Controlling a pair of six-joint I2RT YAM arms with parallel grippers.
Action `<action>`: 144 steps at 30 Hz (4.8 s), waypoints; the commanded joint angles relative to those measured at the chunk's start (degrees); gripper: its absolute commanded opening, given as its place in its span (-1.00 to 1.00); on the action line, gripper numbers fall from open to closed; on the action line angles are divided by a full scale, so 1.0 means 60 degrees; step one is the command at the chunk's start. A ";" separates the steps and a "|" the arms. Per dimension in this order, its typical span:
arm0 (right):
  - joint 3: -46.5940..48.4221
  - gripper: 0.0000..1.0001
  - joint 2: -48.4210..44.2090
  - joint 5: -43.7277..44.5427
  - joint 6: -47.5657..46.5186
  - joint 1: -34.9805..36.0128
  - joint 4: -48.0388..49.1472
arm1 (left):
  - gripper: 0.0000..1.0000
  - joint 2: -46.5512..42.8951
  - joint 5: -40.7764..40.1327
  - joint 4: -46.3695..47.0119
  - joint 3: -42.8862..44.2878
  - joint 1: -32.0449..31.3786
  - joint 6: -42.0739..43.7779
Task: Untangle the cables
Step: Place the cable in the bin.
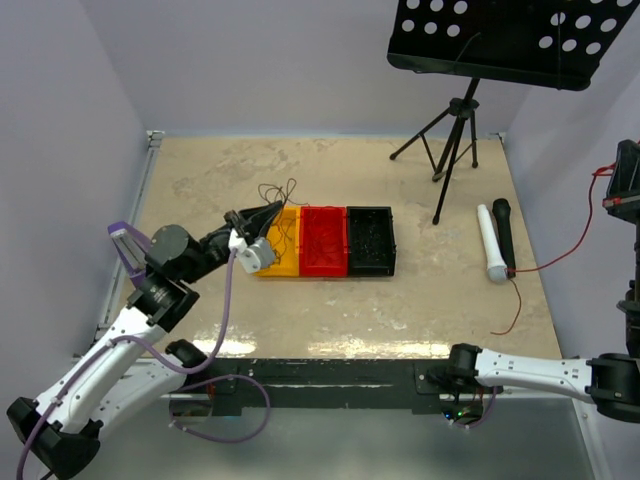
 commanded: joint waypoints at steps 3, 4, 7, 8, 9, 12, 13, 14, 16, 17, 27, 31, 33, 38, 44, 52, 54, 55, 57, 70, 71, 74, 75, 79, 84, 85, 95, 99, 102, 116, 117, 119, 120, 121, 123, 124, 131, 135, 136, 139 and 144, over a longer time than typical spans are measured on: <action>0.0076 -1.00 -0.0325 0.0206 0.0003 0.0188 -0.0053 | -1.00 0.0361 0.1149 0.0709 0.2029 0.0020 -0.1415; 0.0076 -1.00 -0.0296 0.0206 0.0003 0.0188 -0.0053 | -1.00 0.0390 0.1135 0.0723 0.2176 0.0034 -0.1576; 0.0090 -1.00 -0.0281 0.0206 0.0003 0.0202 -0.0053 | -1.00 0.0391 0.0814 0.0956 0.2295 0.0035 -0.1680; 0.0105 -1.00 -0.0266 0.0192 0.0003 0.0202 -0.0038 | -1.00 0.0376 0.0668 0.1015 0.2251 0.0035 -0.1579; 0.0090 -1.00 -0.0252 0.0177 0.0003 0.0202 -0.0038 | -1.00 0.0347 0.0492 0.1074 0.2120 0.0035 -0.1491; 0.0076 -1.00 -0.0266 0.0206 0.0003 0.0217 -0.0038 | -1.00 0.0317 -0.0167 0.1512 0.1667 0.0035 -0.1344; 0.0061 -1.00 -0.0266 0.0206 0.0017 0.0217 -0.0038 | -1.00 0.0303 -0.0343 0.1659 0.1491 0.0035 -0.1329; 0.0061 -1.00 -0.0281 0.0221 0.0017 0.0217 -0.0052 | -1.00 0.0317 -0.0446 0.1718 0.1344 0.0035 -0.1241; 0.0061 -1.00 -0.0310 0.0236 0.0017 0.0217 -0.0038 | -1.00 0.0346 -0.0273 0.1617 0.1168 0.0020 -0.0833; 0.0061 -1.00 -0.0296 0.0250 0.0032 0.0217 -0.0067 | -1.00 0.0361 -0.0170 0.1529 0.1051 0.0034 -0.0772; 0.0046 -1.00 -0.0427 0.0265 0.0207 0.0217 -0.0301 | -1.00 0.0610 -0.0593 0.2011 0.0407 0.0035 -0.1094; 0.0061 -1.00 -0.0486 0.0280 0.0281 0.0217 -0.0419 | -1.00 0.0610 -0.0901 0.2377 -0.0267 0.0093 -0.0861; 0.0090 -1.00 -0.0471 0.0294 0.0310 0.0217 -0.0492 | -1.00 0.0639 -0.1178 0.2684 -0.0633 0.0166 -0.0845; 0.0149 -1.00 -0.0442 0.0280 0.0456 0.0217 -0.0609 | -1.00 0.0946 -0.1340 0.2904 -0.0942 0.0576 -0.1546; 0.0134 -1.00 -0.0310 0.0236 0.0646 0.0217 -0.0813 | -1.00 0.1474 -0.2115 0.3402 -0.1161 0.0971 -0.2295; 0.0076 -1.00 -0.0339 0.0250 0.1027 0.0217 -0.1078 | -1.00 0.2103 -0.2817 0.4413 -0.2377 0.1206 -0.0116; 0.0032 -1.00 -0.0383 0.0265 0.1072 0.0217 -0.1078 | -1.00 0.2338 -0.3200 0.4546 -0.2538 0.1206 0.0515; 0.0003 -1.00 -0.0369 0.0265 0.1072 0.0232 -0.1063 | -1.00 0.2397 -0.3100 0.4430 -0.2597 0.1221 0.0648; -0.0027 -1.00 -0.0369 0.0265 0.1086 0.0232 -0.1063 | -1.00 0.2252 -0.2516 0.4065 -0.2685 0.1221 0.0650; -0.0466 -1.00 -0.0427 0.0163 0.1409 0.0217 -0.1166 | -1.00 0.4314 -0.1326 0.3595 -0.2379 0.1206 0.0707; -0.0524 -1.00 -0.0442 0.0119 0.1394 0.0232 -0.1108 | -1.00 0.4505 -0.1341 0.3521 -0.2320 0.1206 0.0795; -0.0700 -1.00 -0.0442 0.0016 0.1307 0.0232 -0.0874 | -1.00 0.4959 -0.1210 0.3667 -0.2203 0.1206 0.0854; -0.0759 -1.00 -0.0427 -0.0027 0.1292 0.0217 -0.0829 | -1.00 0.5106 -0.1093 0.3624 -0.2086 0.1206 0.0782; -0.1022 -1.00 -0.0413 -0.0145 0.1335 0.0217 -0.0639 | -1.00 0.5969 -0.0697 0.3141 -0.1281 0.1192 0.0503; -0.1242 -1.00 -0.0471 -0.0204 0.1496 0.0246 -0.0609 | -1.00 0.6922 -0.0827 0.2775 -0.0636 0.1162 0.0371; -0.1286 -1.00 -0.0486 -0.0218 0.1511 0.0217 -0.0609 | -1.00 0.7083 -0.0959 0.2672 -0.0591 0.1162 0.0356; -0.1345 -1.00 -0.0559 -0.0262 0.1555 0.0217 -0.0653 | -1.00 0.7363 -0.1327 0.2173 -0.1015 0.1162 -0.0126; -0.1389 -1.00 -0.0559 -0.0262 0.1555 0.0217 -0.0638 | -1.00 0.7378 -0.1019 0.1808 -0.0811 0.1162 -0.0858; -0.1389 -1.00 -0.0516 -0.0262 0.1555 0.0232 -0.0609 | -1.00 0.7291 -0.0727 0.1310 -0.0606 0.1162 -0.1269; -0.1375 -1.00 -0.0092 -0.0569 0.1862 0.0232 -0.0639 | -0.15 0.6163 -0.0726 0.0593 0.0418 0.1484 -0.3524; -0.1346 -1.00 0.0040 -0.0671 0.1979 0.0217 -0.0653 | -0.01 0.6118 -0.0667 0.0330 0.0724 0.1557 -0.3743; -0.1243 -1.00 0.0420 -0.0964 0.2257 0.0232 -0.0624 | 0.34 0.5972 -0.0478 -0.0154 0.1267 0.1776 -0.4314; -0.1156 -1.00 0.0640 -0.1096 0.2403 0.0232 -0.0551 | 0.51 0.5856 -0.0288 -0.0374 0.1516 0.1879 -0.4505; -0.1024 -1.00 0.0932 -0.1242 0.2550 0.0246 -0.0551 | 0.69 0.5782 -0.0040 -0.0666 0.1722 0.1996 -0.4565; -0.0615 -1.00 0.1532 -0.1564 0.2945 0.0232 -0.0638 | 0.99 0.5548 0.0109 -0.1266 0.2030 0.2012 -0.4624; -0.0395 -1.00 0.1898 -0.1784 0.3106 0.0232 -0.0697 | 1.00 0.5460 0.0153 -0.1675 0.2162 0.2012 -0.4653; 0.1259 -1.00 0.4448 -0.2884 0.3036 0.0202 -0.0127 | 1.00 0.5136 0.0519 -0.2966 0.3757 0.2889 -0.5779; 0.2447 -1.00 0.5854 -0.3001 0.2685 0.0027 0.0180 | 1.00 0.6683 -0.0063 -0.5113 0.6576 0.3242 -0.5257; 0.2695 -1.00 0.6103 -0.3060 0.2582 -0.0046 0.0240 | 1.00 0.7255 -0.0371 -0.6209 0.7529 0.3286 -0.5066; 0.3500 -1.00 0.6909 -0.3367 0.2508 -0.0353 0.0197 | 1.00 0.8824 -0.0959 -0.9200 1.0140 0.3476 -0.4568; 0.4001 -1.00 0.7848 -0.3587 0.2580 -0.1071 0.0080 | 1.00 0.8889 -0.1281 -0.9680 1.0677 0.3989 -0.4463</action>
